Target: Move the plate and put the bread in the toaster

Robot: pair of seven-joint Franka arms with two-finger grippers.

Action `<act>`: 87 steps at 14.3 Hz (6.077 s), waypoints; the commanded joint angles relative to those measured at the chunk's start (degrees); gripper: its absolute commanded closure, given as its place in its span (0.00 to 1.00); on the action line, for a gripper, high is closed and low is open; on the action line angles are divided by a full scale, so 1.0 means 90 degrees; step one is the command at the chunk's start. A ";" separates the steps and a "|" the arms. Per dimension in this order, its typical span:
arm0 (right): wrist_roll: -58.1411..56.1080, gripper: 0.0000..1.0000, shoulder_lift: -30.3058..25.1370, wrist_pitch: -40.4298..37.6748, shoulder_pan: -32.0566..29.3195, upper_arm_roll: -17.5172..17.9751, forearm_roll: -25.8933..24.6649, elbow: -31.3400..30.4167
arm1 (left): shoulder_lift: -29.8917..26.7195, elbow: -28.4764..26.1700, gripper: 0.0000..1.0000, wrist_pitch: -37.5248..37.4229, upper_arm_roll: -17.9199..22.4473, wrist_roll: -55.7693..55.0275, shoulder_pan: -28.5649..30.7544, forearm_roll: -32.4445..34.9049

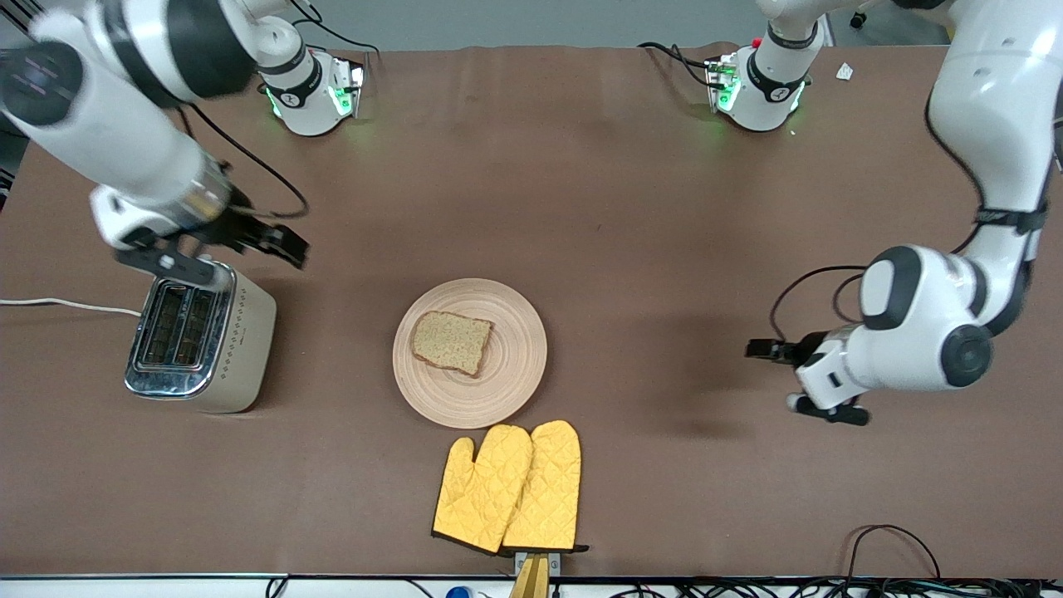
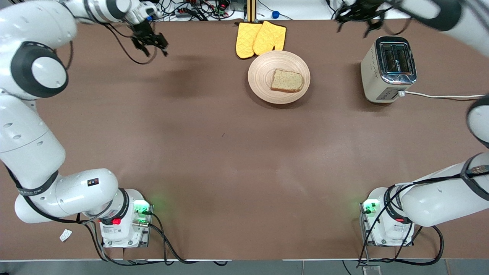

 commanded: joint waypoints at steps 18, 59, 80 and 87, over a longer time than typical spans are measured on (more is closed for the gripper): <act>0.0735 0.07 0.3084 0.2353 0.1042 -0.0075 0.0467 0.0278 | -0.2459 0.1140 0.00 -0.2338 0.0043 0.0113 0.0149 0.0171; 0.0657 0.89 0.3378 0.2617 0.0818 -0.0046 0.0809 0.0249 | -0.3387 0.0037 0.00 -0.1762 0.3120 -0.0190 -0.2312 -0.0806; 0.0550 1.00 0.2343 -0.2009 0.0818 -0.0329 0.0072 0.2679 | -0.3387 0.0037 0.00 -0.1801 0.3120 -0.0170 -0.2312 -0.0796; -0.1092 1.00 0.2343 -0.3133 0.0896 -0.0339 -0.3853 0.3003 | -0.3397 0.0037 0.00 -0.1821 0.3120 -0.0141 -0.2302 -0.0796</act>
